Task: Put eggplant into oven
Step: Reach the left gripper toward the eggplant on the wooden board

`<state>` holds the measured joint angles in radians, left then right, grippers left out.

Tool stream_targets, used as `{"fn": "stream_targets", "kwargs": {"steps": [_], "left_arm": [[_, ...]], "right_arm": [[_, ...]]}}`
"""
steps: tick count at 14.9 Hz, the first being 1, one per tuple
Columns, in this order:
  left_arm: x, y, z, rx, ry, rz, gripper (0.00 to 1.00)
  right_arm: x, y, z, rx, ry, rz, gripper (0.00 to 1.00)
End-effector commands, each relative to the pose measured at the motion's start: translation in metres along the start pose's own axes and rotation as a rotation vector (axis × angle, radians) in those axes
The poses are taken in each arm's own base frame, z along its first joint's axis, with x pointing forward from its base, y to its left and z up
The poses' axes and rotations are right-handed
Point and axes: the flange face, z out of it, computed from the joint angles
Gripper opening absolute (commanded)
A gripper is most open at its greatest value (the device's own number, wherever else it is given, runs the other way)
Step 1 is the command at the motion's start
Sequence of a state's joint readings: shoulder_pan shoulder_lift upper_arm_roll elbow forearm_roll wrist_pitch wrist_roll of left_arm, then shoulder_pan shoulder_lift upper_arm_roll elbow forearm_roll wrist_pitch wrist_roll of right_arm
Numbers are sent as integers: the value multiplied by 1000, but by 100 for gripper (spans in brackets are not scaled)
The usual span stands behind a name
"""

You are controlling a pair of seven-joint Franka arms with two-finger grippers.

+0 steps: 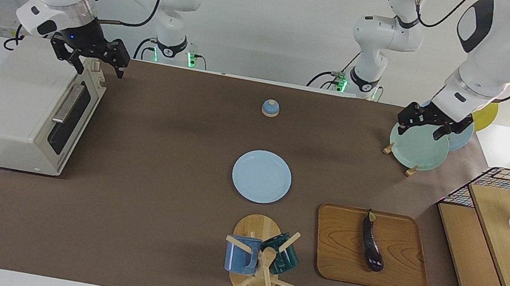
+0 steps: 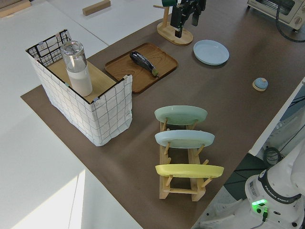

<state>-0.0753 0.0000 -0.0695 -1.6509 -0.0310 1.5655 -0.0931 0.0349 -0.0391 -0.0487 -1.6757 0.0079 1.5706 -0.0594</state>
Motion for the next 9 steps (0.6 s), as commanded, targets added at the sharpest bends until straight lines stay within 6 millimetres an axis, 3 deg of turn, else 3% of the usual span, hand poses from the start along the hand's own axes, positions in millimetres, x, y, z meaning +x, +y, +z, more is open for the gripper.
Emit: {"fn": "stream_targets", "kwargs": {"steps": [1, 9], "left_arm": [[2, 0, -3, 5, 12, -1, 100], [3, 2, 0, -2, 61, -9, 100]], "right_arm": [[-4, -1, -4, 12, 10, 13, 100], [-4, 5, -2, 13, 15, 26, 100]]}}
